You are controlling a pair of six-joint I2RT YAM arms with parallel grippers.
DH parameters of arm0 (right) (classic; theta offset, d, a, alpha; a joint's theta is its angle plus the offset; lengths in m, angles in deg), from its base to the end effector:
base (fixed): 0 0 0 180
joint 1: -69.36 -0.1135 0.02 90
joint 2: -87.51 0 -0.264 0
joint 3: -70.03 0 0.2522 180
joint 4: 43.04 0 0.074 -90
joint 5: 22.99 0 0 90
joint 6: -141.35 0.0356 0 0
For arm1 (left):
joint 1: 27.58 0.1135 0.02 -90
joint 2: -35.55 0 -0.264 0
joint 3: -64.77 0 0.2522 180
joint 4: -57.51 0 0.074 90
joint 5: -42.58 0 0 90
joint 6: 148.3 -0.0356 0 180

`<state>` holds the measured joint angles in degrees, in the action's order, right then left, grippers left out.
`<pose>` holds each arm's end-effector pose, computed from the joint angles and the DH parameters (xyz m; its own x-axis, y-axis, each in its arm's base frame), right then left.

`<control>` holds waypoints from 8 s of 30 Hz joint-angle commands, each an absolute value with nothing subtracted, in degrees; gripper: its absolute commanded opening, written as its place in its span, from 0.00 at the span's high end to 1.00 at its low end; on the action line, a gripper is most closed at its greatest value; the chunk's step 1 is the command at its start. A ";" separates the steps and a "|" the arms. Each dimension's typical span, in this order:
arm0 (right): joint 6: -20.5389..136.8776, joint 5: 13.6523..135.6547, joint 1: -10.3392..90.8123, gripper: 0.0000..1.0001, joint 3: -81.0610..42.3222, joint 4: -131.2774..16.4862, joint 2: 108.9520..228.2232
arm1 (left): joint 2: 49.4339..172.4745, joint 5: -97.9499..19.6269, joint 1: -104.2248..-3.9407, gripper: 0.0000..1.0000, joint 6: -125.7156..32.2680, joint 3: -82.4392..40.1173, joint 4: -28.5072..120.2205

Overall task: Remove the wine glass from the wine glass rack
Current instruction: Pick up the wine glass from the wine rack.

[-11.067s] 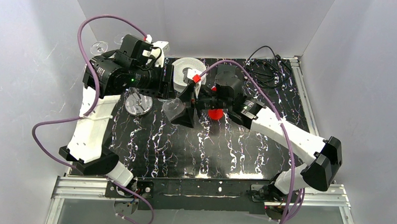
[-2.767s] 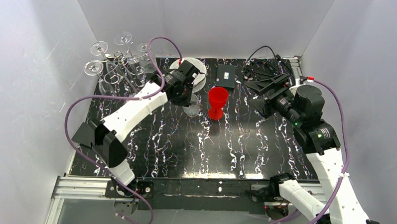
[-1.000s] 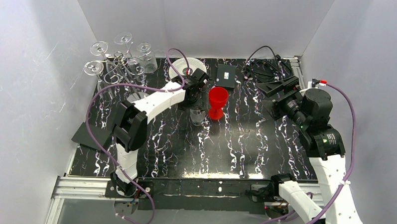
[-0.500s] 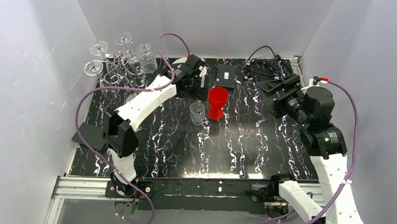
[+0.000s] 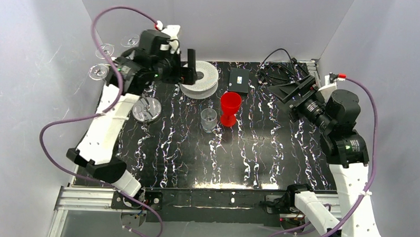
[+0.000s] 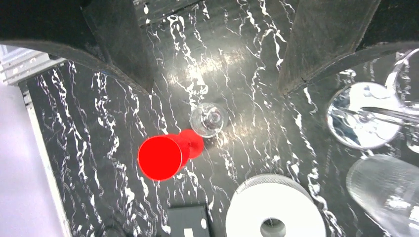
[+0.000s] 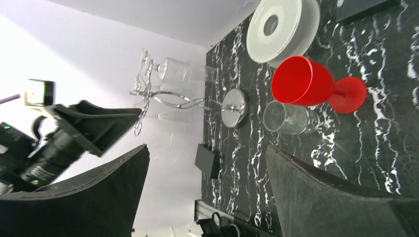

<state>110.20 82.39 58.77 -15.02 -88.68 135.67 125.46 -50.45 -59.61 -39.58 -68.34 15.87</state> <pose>0.1483 0.0373 0.4451 -0.4495 0.7554 -0.4767 -0.0970 0.4893 0.8667 0.2663 -0.1644 0.5531 -0.1337 -0.2944 -0.9463 0.4666 0.8237 -0.3222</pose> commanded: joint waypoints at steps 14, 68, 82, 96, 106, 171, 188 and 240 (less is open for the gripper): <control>102.26 93.39 61.10 0.05 -23.76 -97.10 145.02 | 117.64 -76.53 -57.74 0.02 -56.29 -91.40 -7.82; 80.92 84.22 51.52 0.02 -44.00 -104.20 159.97 | 134.96 -51.78 -13.56 0.16 -43.06 -92.36 -11.86; 80.52 83.94 51.52 0.02 -45.08 -104.24 161.75 | 140.26 -56.79 -13.58 0.22 -44.30 -94.95 -11.01; 81.11 84.84 51.48 0.02 -45.68 -104.06 163.56 | 143.26 -57.09 -13.34 0.18 -44.90 -95.68 -10.93; 81.34 85.38 51.49 0.02 -45.69 -103.98 164.22 | 144.91 -57.94 -13.29 0.18 -45.68 -97.24 -10.60; 81.57 85.76 51.52 0.02 -45.25 -104.04 164.17 | 139.54 -56.33 -13.28 0.59 -48.97 -97.09 -6.55; 82.13 86.44 51.51 0.02 -44.75 -103.90 164.15 | 138.30 -60.51 -13.12 0.62 -50.72 -96.29 -6.14; 81.20 85.22 51.52 0.02 -44.74 -104.14 163.93 | 136.93 -56.03 -12.95 0.66 -45.41 -91.78 4.82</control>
